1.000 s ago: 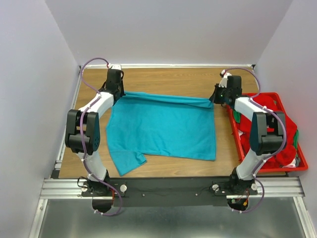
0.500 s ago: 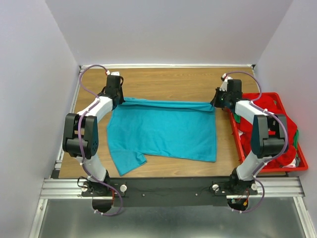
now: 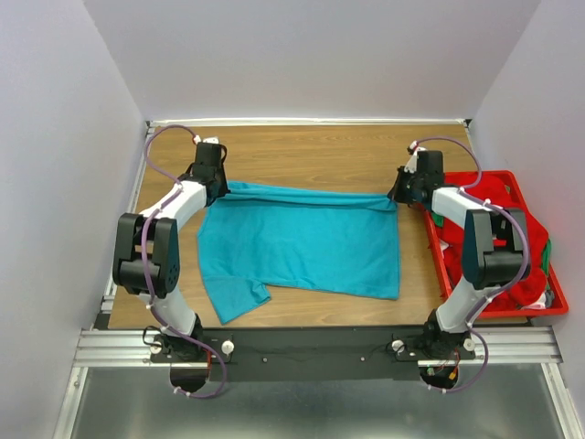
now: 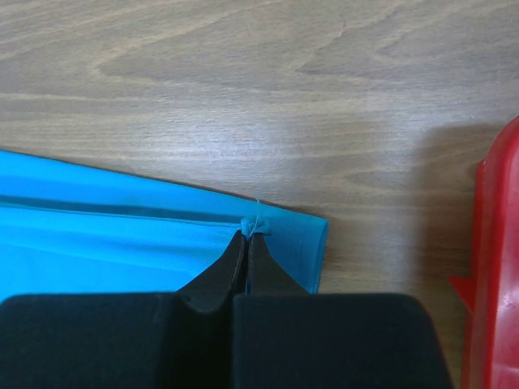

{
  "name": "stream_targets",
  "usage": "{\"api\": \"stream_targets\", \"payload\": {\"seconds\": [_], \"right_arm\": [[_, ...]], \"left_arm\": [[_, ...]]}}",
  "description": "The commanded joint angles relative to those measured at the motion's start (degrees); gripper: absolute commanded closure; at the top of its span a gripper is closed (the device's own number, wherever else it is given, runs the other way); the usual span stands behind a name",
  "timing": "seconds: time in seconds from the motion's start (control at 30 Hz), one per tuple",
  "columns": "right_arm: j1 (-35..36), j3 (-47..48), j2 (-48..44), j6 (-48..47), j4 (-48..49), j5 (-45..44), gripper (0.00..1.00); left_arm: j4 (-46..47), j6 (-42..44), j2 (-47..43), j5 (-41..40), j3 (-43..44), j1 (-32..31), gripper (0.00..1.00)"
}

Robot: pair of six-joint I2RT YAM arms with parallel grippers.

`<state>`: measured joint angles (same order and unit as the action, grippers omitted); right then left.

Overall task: Fold and stack the t-shirts
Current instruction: Fold the tshirt

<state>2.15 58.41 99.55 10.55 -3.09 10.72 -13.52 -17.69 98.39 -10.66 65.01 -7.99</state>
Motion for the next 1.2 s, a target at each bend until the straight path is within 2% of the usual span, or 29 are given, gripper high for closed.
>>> {"api": "stream_targets", "payload": {"seconds": [0.0, 0.43, 0.53, 0.57, 0.63, 0.67, 0.73, 0.77, 0.9, 0.97, 1.03, 1.17], "right_arm": [[-0.6, -0.8, 1.6, 0.4, -0.7, -5.3, 0.99], [-0.6, -1.9, 1.7, 1.1, -1.0, -5.0, 0.98], [-0.6, -2.8, 0.0, 1.8, -1.6, -4.0, 0.91], [-0.6, -3.5, -1.0, 2.5, -1.7, -3.6, 0.85], [-0.6, -4.3, -2.1, 3.2, -2.3, -2.6, 0.8], [-0.6, -4.7, -2.6, 4.0, -2.4, -2.4, 0.74], [-0.6, -6.3, -4.6, 4.8, -2.8, -1.3, 0.71], [-0.6, -6.9, -5.5, 5.8, -2.8, -1.0, 0.67], [-0.6, -9.6, -10.0, 7.1, -2.9, 1.2, 0.61], [-0.3, -10.3, -13.1, 7.6, -3.3, 2.6, 0.57], [0.4, -10.8, -15.4, 7.6, -3.5, 3.8, 0.57], [3.0, -9.1, -17.7, 6.2, -3.7, 7.0, 0.57]], "left_arm": [[-1.7, 0.2, -4.1, -2.6, 0.5, 1.0, 1.0], [-3.0, -2.1, -1.8, -1.7, -2.5, 1.0, 1.0], [-3.1, -3.9, -2.8, -1.4, -3.7, 1.0, 0.91], [-2.9, -4.4, -4.0, -1.2, -4.3, 1.0, 0.84], [-2.7, -5.6, -5.2, -0.9, -6.1, 1.0, 0.79], [-2.4, -6.0, -5.8, -0.8, -6.8, 1.0, 0.75], [-2.4, -6.9, -7.4, -0.5, -8.8, 1.0, 0.7], [-1.8, -7.5, -8.0, -0.2, -9.5, 1.0, 0.66], [-0.6, -8.9, -13.5, 0.0, -12.9, 1.0, 0.57], [0.2, -9.1, -15.8, 0.3, -13.9, 1.0, 0.46], [0.6, -8.4, -19.1, 1.2, -14.0, 1.0, 0.4], [-0.8, -6.9, -21.5, 2.0, -11.9, 1.0, 0.38]]}}
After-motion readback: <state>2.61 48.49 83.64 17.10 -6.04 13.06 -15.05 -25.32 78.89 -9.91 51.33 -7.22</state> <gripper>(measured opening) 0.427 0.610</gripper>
